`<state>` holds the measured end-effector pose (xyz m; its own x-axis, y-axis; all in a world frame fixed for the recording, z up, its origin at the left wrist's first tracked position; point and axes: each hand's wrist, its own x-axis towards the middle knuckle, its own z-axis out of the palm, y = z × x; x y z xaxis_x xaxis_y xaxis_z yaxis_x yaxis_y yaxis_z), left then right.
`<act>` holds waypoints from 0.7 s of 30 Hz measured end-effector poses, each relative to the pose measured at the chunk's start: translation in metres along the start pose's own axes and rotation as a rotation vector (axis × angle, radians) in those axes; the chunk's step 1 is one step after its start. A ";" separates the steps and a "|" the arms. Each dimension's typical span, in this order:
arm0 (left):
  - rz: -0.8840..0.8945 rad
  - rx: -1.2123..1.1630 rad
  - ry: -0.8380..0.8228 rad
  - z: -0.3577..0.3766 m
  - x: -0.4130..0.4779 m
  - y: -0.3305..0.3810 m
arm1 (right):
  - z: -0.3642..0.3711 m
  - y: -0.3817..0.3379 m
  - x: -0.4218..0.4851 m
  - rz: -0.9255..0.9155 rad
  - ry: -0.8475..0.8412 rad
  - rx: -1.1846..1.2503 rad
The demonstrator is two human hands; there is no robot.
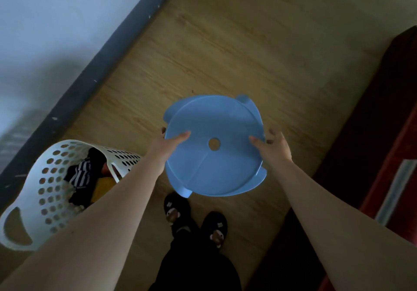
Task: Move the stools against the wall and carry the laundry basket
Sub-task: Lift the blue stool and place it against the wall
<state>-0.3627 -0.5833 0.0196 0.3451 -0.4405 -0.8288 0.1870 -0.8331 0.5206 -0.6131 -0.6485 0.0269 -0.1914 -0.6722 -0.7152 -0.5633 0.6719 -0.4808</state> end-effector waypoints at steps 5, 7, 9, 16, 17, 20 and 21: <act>-0.032 -0.055 -0.028 0.004 0.016 0.000 | 0.010 0.011 0.018 0.118 -0.176 0.176; -0.074 -0.047 -0.056 0.002 0.021 0.002 | 0.013 0.012 0.021 0.154 -0.210 0.240; -0.080 -0.056 -0.076 -0.001 0.025 0.006 | 0.014 0.008 0.021 0.148 -0.200 0.277; -0.050 -0.151 -0.062 -0.011 0.018 0.053 | 0.002 -0.048 0.025 0.068 -0.163 0.279; -0.033 -0.164 -0.054 -0.014 0.017 0.064 | -0.001 -0.062 0.026 0.043 -0.163 0.268; 0.027 -0.202 -0.015 -0.026 0.014 0.099 | -0.008 -0.109 0.025 -0.034 -0.155 0.235; 0.047 -0.219 -0.006 -0.031 0.013 0.115 | -0.011 -0.128 0.025 -0.062 -0.153 0.228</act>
<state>-0.3079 -0.6742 0.0747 0.3530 -0.4791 -0.8036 0.3668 -0.7193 0.5900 -0.5541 -0.7548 0.0762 -0.0289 -0.6707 -0.7411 -0.3718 0.6955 -0.6149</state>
